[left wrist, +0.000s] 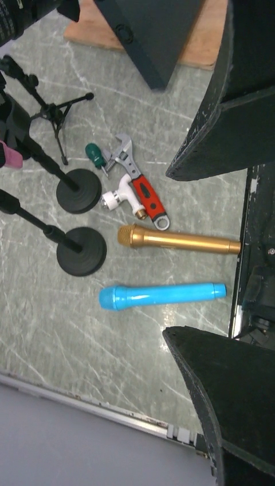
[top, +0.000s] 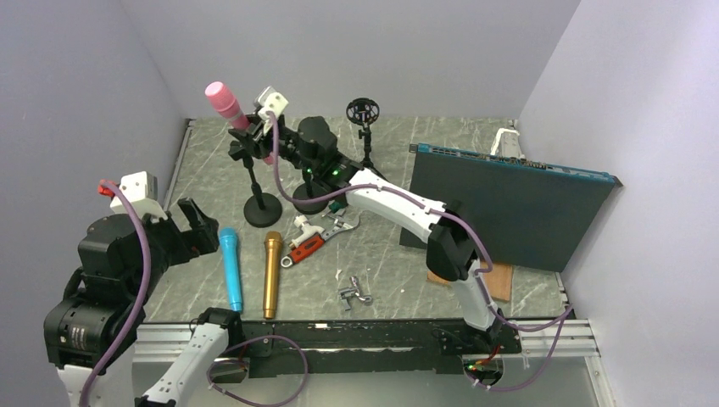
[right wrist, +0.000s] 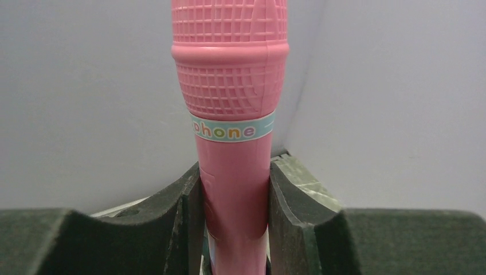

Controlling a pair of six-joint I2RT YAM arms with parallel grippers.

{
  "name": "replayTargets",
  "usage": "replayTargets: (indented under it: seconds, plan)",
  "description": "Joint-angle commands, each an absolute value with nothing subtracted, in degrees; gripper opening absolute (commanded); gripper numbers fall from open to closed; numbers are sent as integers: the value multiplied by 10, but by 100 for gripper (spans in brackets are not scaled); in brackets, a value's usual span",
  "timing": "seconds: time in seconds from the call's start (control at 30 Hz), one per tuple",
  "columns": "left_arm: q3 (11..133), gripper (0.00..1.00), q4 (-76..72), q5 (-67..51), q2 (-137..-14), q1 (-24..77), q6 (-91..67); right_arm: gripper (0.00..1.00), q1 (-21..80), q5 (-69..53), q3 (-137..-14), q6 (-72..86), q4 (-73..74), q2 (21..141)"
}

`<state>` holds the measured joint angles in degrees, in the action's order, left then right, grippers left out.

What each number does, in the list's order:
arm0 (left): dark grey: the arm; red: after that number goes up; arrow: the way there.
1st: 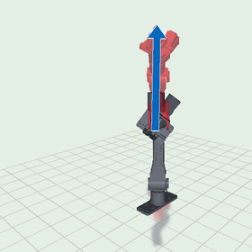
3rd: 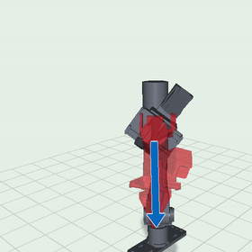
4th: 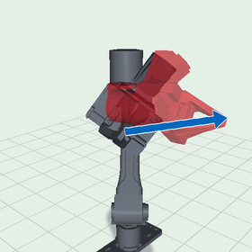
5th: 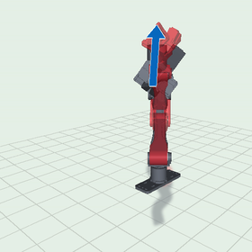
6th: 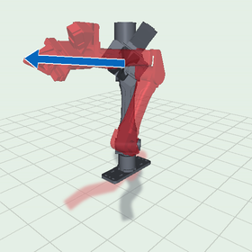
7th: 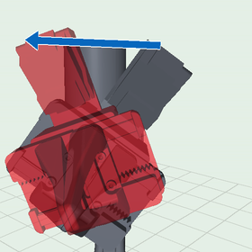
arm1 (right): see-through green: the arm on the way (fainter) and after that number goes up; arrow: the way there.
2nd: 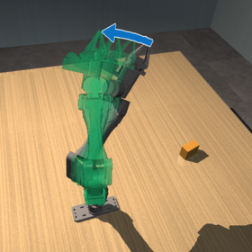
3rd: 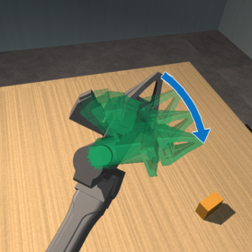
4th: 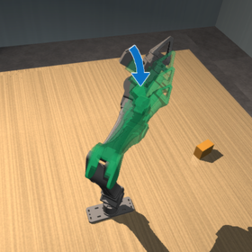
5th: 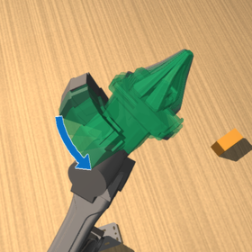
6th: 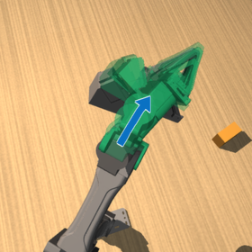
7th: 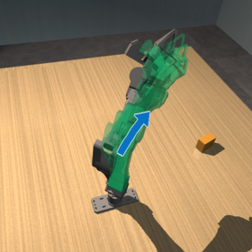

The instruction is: Remove the microphone from the stand

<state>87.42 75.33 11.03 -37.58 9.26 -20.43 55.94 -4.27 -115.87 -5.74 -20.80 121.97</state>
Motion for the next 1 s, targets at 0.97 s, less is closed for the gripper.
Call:
replayTargets:
  seconds: [0.97]
  plan:
    - [689,99,240,-275,-528,35,190,0,437,-406,-1019,111,-361,1139]
